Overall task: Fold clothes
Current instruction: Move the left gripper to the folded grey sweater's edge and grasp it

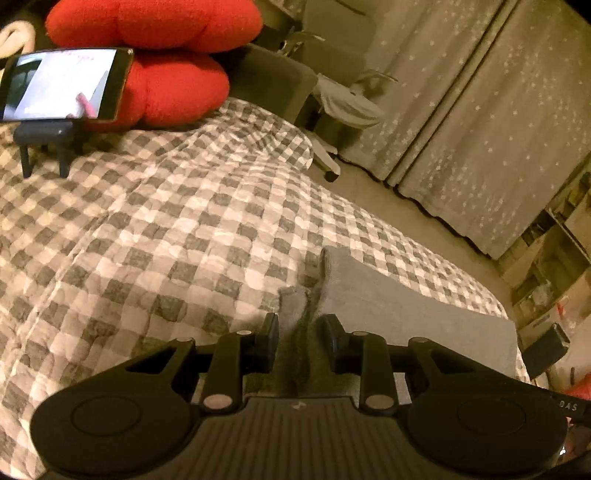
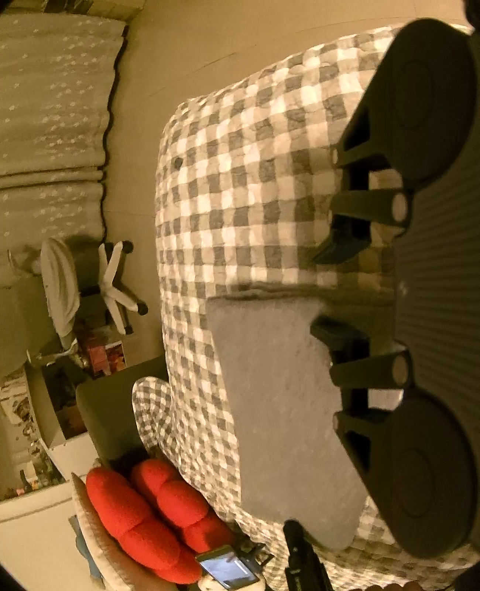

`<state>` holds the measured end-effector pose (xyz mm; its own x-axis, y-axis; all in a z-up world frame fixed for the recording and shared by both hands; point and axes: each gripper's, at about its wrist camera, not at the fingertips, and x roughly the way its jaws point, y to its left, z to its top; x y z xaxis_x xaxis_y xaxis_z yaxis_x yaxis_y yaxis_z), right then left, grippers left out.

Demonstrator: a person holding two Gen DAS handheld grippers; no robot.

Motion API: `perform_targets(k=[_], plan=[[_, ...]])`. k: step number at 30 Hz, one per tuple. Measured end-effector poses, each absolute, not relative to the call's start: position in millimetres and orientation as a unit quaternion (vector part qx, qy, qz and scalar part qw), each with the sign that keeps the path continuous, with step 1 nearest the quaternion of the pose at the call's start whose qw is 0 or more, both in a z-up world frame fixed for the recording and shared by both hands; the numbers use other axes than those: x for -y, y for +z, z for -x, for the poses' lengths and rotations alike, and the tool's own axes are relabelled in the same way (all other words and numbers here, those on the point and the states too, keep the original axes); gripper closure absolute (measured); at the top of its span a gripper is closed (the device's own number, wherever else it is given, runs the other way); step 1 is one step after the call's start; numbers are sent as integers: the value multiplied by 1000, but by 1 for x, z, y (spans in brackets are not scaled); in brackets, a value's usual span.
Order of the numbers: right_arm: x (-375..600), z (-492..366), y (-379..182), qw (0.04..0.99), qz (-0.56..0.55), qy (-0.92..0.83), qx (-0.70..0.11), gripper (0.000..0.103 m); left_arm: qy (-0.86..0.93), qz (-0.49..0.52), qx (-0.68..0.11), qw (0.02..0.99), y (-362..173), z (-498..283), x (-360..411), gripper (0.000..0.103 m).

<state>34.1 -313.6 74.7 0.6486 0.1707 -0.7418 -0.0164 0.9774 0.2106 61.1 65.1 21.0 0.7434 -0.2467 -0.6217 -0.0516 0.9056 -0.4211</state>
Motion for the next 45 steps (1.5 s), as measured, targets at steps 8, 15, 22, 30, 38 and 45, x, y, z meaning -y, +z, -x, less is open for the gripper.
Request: perform_targets(k=[8,15,22,30,38,45], plan=[[303,-32,81,916,-75,54,-391,63,-69,202,-350,912,24,-60,-57,76],[284,-26,99,937,-55,85,-336,63,-74,218,-349,909,28,-58,-60,76],[241,-27,97,933,-13,139,-331,65,-80,199,-349,912,27,-58,-52,76],[224,-40,81,922,-1,137,-363,64,-79,188,-359,911,20,-61,-45,76],[226,-40,77,922,-2,134,-364,64,-81,192,-365,907,17,-63,-48,75],[227,-36,81,926,-4,135,-351,64,-83,201,-365,905,19,-62,-52,75]])
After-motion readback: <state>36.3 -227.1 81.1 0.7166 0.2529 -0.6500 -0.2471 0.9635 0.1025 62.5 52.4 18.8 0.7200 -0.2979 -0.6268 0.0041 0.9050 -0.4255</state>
